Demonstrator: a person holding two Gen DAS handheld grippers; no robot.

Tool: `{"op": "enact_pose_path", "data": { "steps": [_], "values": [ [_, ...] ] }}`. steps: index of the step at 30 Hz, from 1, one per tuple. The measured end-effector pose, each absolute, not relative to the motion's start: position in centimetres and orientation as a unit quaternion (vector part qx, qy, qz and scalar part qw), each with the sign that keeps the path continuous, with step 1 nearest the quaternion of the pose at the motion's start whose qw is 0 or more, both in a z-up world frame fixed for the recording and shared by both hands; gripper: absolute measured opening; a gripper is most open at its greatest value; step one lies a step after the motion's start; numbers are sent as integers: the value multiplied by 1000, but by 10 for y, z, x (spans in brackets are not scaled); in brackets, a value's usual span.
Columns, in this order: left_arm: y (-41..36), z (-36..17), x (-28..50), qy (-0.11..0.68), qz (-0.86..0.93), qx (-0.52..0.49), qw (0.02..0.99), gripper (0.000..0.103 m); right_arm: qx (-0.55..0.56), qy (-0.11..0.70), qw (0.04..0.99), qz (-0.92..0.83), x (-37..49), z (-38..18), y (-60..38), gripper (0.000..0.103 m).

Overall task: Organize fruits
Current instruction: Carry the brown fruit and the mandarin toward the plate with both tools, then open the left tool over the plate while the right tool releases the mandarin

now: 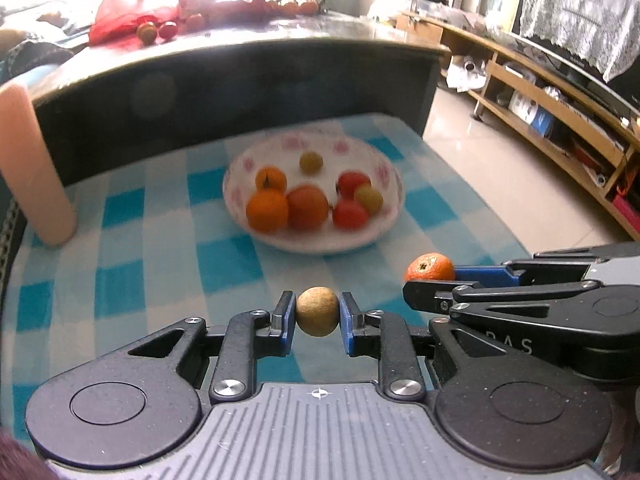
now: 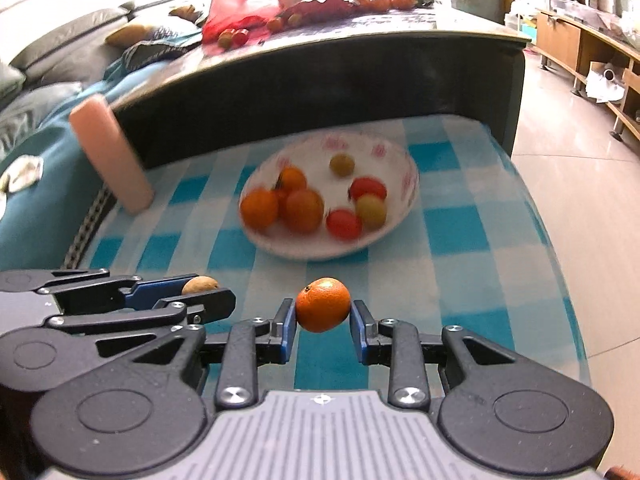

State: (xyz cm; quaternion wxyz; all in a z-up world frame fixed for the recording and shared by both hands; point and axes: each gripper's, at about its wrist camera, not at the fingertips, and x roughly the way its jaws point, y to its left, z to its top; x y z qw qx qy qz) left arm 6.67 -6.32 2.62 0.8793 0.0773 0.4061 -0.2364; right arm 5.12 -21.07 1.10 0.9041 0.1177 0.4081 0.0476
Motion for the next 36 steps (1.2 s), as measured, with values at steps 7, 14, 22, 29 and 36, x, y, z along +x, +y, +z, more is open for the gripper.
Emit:
{"op": "enact_pose_path", "data": {
  "steps": [7,14,22,29,36],
  "values": [
    [-80,33,110,396,-229,72,886,28,128,398,908,35,100,18,-222,43],
    [-94,26,153,394,-226,71,888,28,127,397,909,23,149,10,-231,43],
    [-99,12,178,403,-217,69,886,28,119,404,907,22,178,-4,-233,44],
    [-97,11,184,408,-212,61,886,29,134,401,906,24,184,-5,-236,45],
    [-93,15,185,407,-203,54,889,39,154,398,904,23,184,-4,-239,45]
  ]
}}
